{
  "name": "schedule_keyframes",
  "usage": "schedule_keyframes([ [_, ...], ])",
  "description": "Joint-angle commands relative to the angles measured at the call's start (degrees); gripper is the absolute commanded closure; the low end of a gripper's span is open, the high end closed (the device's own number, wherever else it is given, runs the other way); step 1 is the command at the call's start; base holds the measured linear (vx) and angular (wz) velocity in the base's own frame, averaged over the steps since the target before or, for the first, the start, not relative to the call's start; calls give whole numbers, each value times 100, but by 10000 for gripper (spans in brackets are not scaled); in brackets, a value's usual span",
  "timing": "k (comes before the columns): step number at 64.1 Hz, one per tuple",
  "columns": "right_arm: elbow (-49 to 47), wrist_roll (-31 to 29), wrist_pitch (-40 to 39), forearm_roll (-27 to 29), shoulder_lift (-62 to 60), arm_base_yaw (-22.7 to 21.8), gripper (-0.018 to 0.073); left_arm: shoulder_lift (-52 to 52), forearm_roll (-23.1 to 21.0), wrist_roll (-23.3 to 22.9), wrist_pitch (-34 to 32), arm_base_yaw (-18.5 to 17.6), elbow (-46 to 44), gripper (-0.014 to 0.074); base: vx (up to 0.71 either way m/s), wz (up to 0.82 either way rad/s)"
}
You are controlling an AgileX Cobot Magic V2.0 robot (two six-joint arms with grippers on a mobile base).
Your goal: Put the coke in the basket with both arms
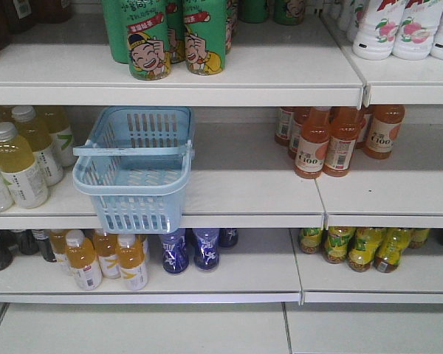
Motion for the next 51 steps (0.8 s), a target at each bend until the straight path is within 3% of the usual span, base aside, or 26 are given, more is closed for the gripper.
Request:
schedule_keyframes([
  [1, 42, -25, -461, -11, -71, -29, 569, -111, 11, 23, -738, -23, -187, 603, 0, 0],
  [6, 42, -25, -461, -11, -71, -29, 569, -111, -15, -30, -1049, -23, -187, 603, 0, 0],
  [16, 42, -25, -461, -11, -71, -29, 569, -111, -66, -842, -1542, -31, -419, 603, 0, 0],
  [32, 42, -25, -461, -11, -71, -29, 569, 865, -42, -1033, 510, -31, -1882, 603, 0, 0],
  [45, 42, -25, -461, -11, -71, -29, 569, 2142, -8, -806, 1252, -31, -3101, 603, 0, 0],
  [51, 42, -25, -461, -11, -71, -29, 569, 2564, -8, -806, 1270, -31, -3277, 603, 0, 0],
])
